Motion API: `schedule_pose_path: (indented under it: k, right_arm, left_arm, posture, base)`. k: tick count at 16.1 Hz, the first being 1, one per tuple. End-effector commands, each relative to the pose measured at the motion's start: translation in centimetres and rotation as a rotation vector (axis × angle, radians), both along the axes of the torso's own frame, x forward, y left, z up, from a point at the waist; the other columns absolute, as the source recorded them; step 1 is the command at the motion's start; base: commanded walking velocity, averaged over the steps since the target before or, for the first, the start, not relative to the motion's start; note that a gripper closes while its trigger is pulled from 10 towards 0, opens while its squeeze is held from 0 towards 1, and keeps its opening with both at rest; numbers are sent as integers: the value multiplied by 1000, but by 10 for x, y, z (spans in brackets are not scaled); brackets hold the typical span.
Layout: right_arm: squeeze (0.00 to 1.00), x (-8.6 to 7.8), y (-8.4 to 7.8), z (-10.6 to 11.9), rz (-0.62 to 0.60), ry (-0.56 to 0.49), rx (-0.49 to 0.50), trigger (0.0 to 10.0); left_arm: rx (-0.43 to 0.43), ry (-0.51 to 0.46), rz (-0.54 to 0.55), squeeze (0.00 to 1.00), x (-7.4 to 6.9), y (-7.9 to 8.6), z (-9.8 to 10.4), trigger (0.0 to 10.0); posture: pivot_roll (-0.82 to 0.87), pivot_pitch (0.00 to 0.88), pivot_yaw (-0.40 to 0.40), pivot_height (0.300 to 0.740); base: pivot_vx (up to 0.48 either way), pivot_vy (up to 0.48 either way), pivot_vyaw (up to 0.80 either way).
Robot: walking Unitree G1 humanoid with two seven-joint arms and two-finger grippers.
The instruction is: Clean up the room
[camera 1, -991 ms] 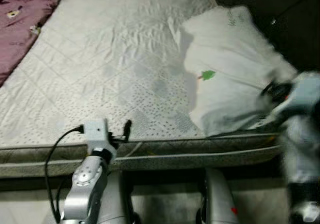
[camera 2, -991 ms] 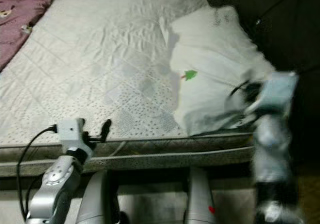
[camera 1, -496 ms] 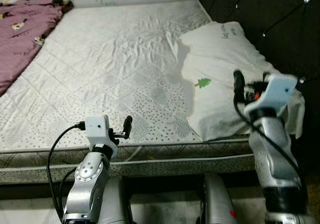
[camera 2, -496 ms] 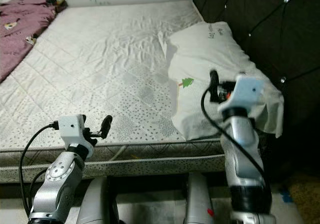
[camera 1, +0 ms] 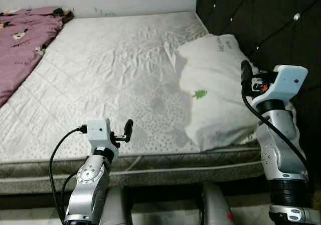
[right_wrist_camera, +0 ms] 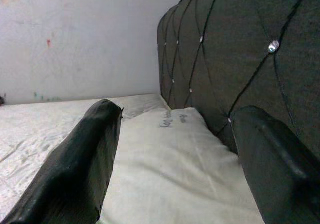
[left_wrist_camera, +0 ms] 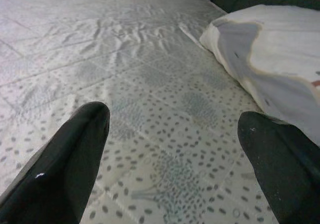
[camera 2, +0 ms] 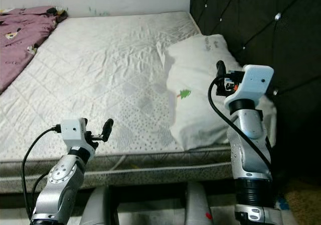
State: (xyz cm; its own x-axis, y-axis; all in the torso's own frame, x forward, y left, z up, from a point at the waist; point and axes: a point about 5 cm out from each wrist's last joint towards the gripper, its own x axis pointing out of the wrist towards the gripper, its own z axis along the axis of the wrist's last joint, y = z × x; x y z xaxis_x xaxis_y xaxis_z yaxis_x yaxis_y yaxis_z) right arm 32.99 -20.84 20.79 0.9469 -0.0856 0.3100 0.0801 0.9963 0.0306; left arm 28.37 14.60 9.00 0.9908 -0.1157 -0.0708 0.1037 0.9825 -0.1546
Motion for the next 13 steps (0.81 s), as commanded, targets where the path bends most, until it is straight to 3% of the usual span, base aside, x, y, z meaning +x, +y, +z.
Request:
schedule_pose_path:
  k: [1, 10, 13]
  right_arm:
    - [0, 2, 0, 1, 3, 8, -1, 10000]
    - [0, 4, -4, -16, -22, 64, -20, 10000]
    - [0, 4, -9, -24, -45, 92, -19, 10000]
  left_arm:
    - [19, -12, -5, 0, 3, 0, 3, 10000]
    - [40, -22, -23, 0, 4, 0, 0, 10000]
    - [43, -23, -27, 0, 5, 0, 0, 10000]
  posture:
    - [-1, 0, 49, 641]
    - [-1, 0, 52, 737]
    - [0, 0, 53, 740]
  base:
    - [0, 0, 0]
    - [0, 0, 0]
    - [0, 0, 0]
